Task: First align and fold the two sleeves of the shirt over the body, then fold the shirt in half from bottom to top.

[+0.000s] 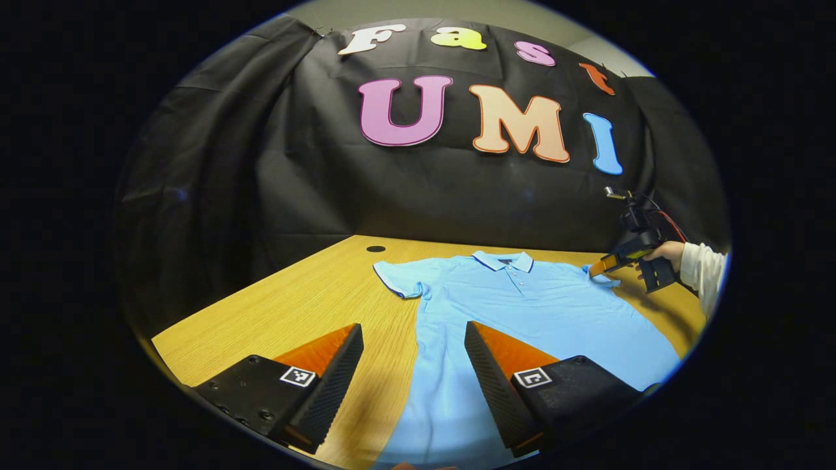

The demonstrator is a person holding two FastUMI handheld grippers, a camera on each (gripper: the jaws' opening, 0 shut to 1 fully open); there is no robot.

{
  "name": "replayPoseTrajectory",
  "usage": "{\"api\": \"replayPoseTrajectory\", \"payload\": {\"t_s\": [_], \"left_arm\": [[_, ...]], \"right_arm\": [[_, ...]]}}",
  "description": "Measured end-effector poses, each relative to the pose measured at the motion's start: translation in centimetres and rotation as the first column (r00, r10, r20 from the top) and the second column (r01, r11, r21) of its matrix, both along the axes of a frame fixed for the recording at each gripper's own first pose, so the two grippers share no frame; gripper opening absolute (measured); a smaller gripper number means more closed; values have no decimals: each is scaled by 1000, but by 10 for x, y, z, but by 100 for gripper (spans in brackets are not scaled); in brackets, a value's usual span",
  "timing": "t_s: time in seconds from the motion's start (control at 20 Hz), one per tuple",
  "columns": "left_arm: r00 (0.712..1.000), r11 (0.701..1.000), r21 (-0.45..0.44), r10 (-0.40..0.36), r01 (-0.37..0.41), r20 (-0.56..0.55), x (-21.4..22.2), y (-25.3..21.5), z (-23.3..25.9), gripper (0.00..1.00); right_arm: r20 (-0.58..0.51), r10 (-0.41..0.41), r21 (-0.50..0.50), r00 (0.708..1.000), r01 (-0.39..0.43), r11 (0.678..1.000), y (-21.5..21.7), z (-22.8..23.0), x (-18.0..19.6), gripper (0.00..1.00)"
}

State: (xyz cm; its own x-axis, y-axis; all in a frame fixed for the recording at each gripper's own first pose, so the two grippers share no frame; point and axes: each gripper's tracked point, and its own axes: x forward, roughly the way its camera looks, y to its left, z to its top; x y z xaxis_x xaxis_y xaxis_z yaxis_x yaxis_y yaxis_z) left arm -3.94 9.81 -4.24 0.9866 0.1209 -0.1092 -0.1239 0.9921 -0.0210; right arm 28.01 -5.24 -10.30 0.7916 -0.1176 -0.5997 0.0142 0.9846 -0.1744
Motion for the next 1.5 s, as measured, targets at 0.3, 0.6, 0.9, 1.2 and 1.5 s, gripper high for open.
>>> {"api": "replayPoseTrajectory", "payload": {"t_s": [0.3,0.6,0.9,1.2,1.5], "left_arm": [[1000,1000,-9,-21,21,-3,6,-6,-2,94],[1000,999,-22,-23,23,-16,6,-6,-7,94],[1000,999,-36,-20,19,-13,0,-5,-8,94],[1000,999,-34,-18,18,4,1,-4,-3,94],[999,999,-32,-35,35,7,0,-8,0,94]], "right_arm": [[-28,-8,76,1000,10,997,3,-6,-2,96],[-5,56,77,998,-56,995,16,-8,1,73],[-9,59,107,998,-58,993,30,-8,0,12],[7,54,50,998,-55,997,37,11,-7,5],[103,116,95,988,-126,987,96,44,-9,5]]}}
